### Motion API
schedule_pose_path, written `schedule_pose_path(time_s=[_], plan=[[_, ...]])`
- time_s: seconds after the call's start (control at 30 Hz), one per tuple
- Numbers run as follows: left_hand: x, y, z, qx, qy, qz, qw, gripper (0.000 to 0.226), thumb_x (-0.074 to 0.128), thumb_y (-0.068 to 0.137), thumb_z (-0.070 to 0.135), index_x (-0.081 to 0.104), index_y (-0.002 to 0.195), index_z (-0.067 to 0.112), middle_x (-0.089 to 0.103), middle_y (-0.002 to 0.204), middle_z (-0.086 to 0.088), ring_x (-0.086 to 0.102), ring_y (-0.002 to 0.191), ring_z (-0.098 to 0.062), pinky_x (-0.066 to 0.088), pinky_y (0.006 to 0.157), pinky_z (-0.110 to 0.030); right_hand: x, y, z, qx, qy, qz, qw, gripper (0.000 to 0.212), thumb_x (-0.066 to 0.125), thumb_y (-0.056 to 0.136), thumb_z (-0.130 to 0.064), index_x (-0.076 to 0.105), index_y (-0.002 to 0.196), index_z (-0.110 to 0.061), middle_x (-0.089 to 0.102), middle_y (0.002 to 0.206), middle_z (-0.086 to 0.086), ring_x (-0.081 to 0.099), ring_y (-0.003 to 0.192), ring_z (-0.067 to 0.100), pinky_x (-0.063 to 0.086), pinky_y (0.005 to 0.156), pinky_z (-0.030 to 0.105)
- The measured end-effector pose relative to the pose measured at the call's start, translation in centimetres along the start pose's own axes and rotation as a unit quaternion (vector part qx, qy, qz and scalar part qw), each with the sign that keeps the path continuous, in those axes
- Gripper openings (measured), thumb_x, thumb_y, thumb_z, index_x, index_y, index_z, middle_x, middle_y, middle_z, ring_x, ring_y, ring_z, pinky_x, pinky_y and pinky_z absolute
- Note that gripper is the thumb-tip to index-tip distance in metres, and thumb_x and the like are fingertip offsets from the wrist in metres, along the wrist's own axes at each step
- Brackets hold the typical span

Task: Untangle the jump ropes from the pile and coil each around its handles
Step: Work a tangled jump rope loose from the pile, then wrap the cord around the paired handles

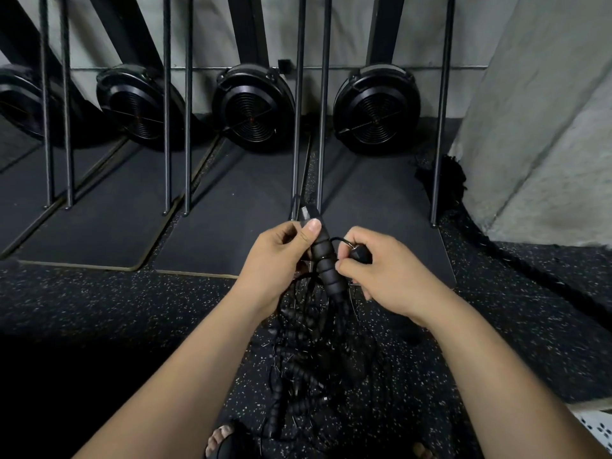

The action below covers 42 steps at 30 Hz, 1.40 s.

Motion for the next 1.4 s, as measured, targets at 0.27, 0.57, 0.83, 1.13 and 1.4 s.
schedule_pose_path(time_s=[0.27, 0.57, 0.83, 1.13, 1.4], plan=[[-0.4, 0.4, -0.3, -0.005, -0.009, 0.097, 0.995, 0.076, 0.076, 0.085, 0.072, 0.06, 0.094, -0.001, 0.068, 0.102, -0.034, 0.069, 0.095, -0.055, 0.054, 0.096, -0.071, -0.2, -0.4, 0.2, 0.014, -0.017, -0.025, 0.999, 0.005, 0.064, 0.091, -0.019, 0.067, 0.089, -0.023, 0.061, 0.065, -0.005, 0.05, 0.056, 0.011, 0.047, 0.06, 0.035], [-1.6, 0.9, 0.4, -0.029, -0.04, 0.178, 0.983, 0.057, 0.07, 0.09, 0.069, 0.063, 0.099, 0.013, 0.061, 0.072, 0.004, 0.057, 0.068, -0.016, 0.048, 0.067, -0.038, 0.0, -1.0, 0.5, 0.075, 0.022, -0.079, 0.994, 0.015, 0.064, 0.092, -0.012, 0.067, 0.078, -0.018, 0.059, 0.064, 0.0, 0.049, 0.048, 0.01, 0.043, 0.047, 0.023], [-0.4, 0.0, -0.2, -0.03, 0.032, 0.065, 0.997, 0.058, 0.068, 0.093, 0.068, 0.058, 0.087, 0.011, 0.06, 0.078, 0.002, 0.057, 0.072, -0.017, 0.046, 0.068, -0.032, 0.1, 0.3, 1.8, 0.138, 0.312, 0.045, 0.939, 0.044, 0.072, 0.073, -0.012, 0.07, 0.116, -0.019, 0.076, 0.113, 0.018, 0.069, 0.09, 0.019, 0.059, 0.092, 0.041], [0.4, -0.6, 0.1, -0.035, 0.044, -0.001, 0.998, 0.055, 0.063, 0.096, 0.067, 0.077, 0.103, 0.014, 0.077, 0.1, -0.01, 0.069, 0.087, -0.023, 0.055, 0.089, -0.045, 1.3, -0.4, 3.1, 0.091, 0.368, 0.13, 0.916, 0.028, 0.08, 0.094, -0.017, 0.073, 0.121, -0.015, 0.08, 0.114, 0.006, 0.075, 0.111, 0.022, 0.057, 0.102, 0.039], [0.8, 0.3, -1.5, -0.024, 0.052, -0.006, 0.998, 0.056, 0.064, 0.098, 0.065, 0.073, 0.106, 0.011, 0.076, 0.109, -0.017, 0.07, 0.108, -0.04, 0.051, 0.105, -0.065, 3.6, 1.1, 3.3, 0.07, 0.319, 0.145, 0.934, 0.027, 0.066, 0.102, -0.044, 0.064, 0.128, -0.034, 0.076, 0.121, -0.017, 0.072, 0.115, 0.004, 0.056, 0.107, 0.04]])
Point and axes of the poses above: each hand's wrist, its own y-axis towards the middle knuckle, its own x-axis out of the palm, z = x × y, the point moved 2 cm from there along y, towards the middle knuckle
